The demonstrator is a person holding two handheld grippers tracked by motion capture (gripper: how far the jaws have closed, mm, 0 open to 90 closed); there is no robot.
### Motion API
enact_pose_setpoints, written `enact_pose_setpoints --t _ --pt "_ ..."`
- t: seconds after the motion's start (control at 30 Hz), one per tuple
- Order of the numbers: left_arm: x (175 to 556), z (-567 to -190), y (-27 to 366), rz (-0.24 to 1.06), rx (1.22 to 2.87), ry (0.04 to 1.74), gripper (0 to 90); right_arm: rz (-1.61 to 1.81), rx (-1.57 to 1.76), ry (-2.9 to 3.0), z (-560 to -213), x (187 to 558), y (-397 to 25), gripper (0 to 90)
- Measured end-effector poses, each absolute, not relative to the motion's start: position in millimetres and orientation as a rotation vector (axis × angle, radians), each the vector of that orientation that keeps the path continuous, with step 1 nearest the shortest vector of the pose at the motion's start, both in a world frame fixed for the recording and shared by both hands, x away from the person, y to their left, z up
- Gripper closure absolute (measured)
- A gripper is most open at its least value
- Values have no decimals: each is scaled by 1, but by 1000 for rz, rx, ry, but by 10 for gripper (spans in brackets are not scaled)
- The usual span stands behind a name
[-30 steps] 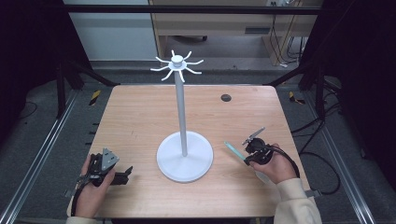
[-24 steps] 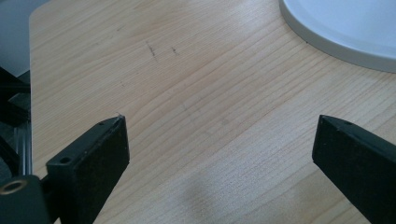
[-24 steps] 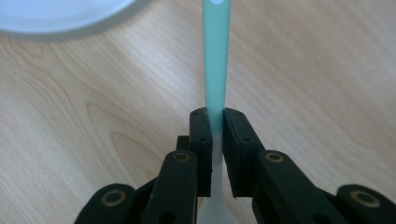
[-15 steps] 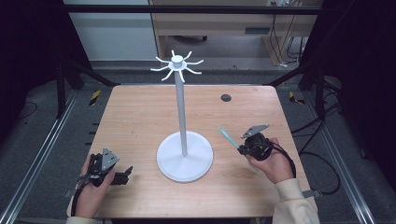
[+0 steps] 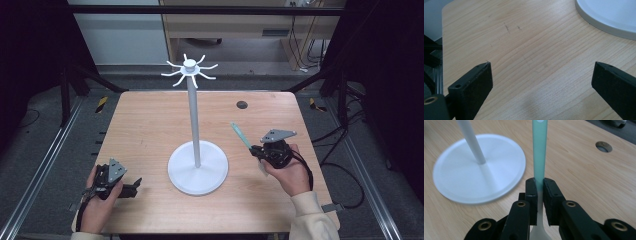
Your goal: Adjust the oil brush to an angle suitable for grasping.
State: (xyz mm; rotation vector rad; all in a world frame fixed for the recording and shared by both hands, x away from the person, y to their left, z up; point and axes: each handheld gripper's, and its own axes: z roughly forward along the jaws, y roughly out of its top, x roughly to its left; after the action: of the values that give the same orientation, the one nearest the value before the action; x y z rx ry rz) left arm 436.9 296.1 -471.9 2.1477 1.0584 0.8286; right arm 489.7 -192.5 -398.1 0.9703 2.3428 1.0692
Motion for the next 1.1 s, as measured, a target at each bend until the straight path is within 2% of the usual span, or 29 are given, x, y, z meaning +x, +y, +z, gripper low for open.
enact_pose_setpoints --t 0.17,0.6,1.1 --pt "437 -472 297 834 2144 1064 29 1153 969 2301 -389 489 -190 825" --pt "437 -471 300 841 2129 1069 29 1320 920 2159 -336 502 -165 825" --pt "437 -470 299 840 2129 1061 29 1454 961 2020 -334 491 -173 825"
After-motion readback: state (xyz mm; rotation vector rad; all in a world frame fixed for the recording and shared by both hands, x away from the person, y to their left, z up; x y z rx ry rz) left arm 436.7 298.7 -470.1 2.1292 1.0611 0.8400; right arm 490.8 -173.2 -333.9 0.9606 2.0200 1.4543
